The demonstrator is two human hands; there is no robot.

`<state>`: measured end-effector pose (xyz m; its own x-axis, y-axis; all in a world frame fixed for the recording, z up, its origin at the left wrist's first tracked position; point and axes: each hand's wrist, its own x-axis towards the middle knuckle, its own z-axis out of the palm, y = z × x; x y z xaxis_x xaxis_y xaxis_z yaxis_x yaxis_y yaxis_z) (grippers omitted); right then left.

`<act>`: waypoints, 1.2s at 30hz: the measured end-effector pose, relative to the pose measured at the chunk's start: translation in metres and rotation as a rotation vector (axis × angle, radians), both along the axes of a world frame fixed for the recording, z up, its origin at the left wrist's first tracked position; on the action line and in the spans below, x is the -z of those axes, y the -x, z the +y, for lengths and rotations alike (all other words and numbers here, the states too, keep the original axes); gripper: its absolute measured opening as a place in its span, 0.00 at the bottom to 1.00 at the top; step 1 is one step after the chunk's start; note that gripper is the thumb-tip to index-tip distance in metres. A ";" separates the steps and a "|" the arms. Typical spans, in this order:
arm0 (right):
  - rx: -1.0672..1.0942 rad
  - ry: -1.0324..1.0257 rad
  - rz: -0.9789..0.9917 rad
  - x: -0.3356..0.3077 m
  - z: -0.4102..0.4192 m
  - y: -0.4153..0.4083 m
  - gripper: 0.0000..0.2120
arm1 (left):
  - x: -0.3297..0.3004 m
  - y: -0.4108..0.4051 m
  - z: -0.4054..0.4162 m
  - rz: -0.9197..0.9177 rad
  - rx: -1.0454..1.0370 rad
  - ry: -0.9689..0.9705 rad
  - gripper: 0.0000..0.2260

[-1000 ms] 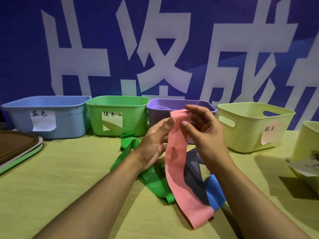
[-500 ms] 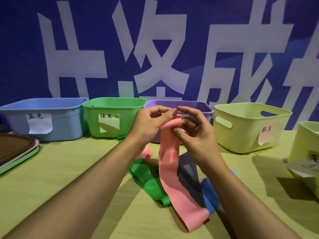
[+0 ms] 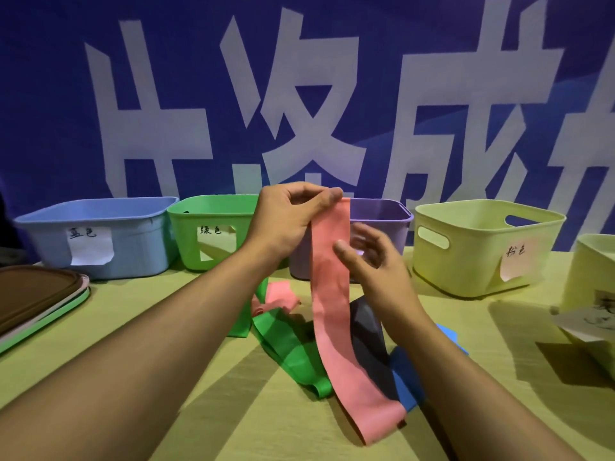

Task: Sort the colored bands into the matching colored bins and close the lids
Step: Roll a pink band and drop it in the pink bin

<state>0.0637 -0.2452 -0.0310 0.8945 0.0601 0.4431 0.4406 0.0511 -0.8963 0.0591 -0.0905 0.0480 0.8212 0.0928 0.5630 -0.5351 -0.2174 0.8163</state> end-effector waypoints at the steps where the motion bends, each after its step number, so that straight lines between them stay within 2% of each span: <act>1: -0.066 0.009 0.035 0.002 0.003 0.001 0.25 | -0.001 0.000 0.000 -0.001 -0.005 -0.005 0.12; 4: -0.112 0.034 0.022 0.005 0.010 0.007 0.11 | -0.004 -0.002 -0.002 -0.017 -0.023 -0.012 0.06; 9: -0.039 0.074 -0.040 0.012 0.015 0.009 0.11 | -0.009 -0.006 0.000 -0.021 -0.033 -0.005 0.05; 13: 0.029 0.088 -0.025 0.016 0.019 0.007 0.08 | -0.013 -0.008 0.001 -0.027 -0.037 0.052 0.04; 15: 0.065 0.090 -0.019 0.017 0.021 0.006 0.08 | -0.016 -0.010 0.003 -0.029 -0.043 0.084 0.04; 19: 0.132 0.115 0.000 0.019 0.024 0.004 0.17 | -0.018 -0.013 0.005 -0.030 -0.059 0.133 0.03; 23: 0.098 0.094 -0.027 0.019 0.026 0.008 0.13 | -0.015 -0.016 0.006 -0.018 -0.074 0.115 0.03; 28: 0.101 0.172 -0.047 0.024 0.021 0.005 0.23 | -0.007 -0.017 0.005 0.027 -0.040 0.081 0.03; 30: 0.101 0.233 -0.031 0.023 0.018 0.005 0.20 | -0.004 -0.017 0.006 0.037 -0.010 0.069 0.05; 32: 0.041 0.175 -0.004 0.017 0.015 0.005 0.10 | -0.001 -0.017 0.006 0.044 0.011 0.058 0.05; 33: -0.032 0.098 0.021 0.014 0.014 0.006 0.08 | 0.000 -0.018 0.007 0.042 0.014 0.053 0.04; 36: -0.200 -0.127 0.120 0.009 0.012 0.005 0.16 | 0.002 -0.017 0.005 0.019 0.036 0.040 0.05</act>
<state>0.0584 -0.2335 -0.0399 0.9169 0.1913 0.3503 0.3017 0.2421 -0.9221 0.0762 -0.0851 0.0458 0.8349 0.0853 0.5437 -0.5262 -0.1658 0.8340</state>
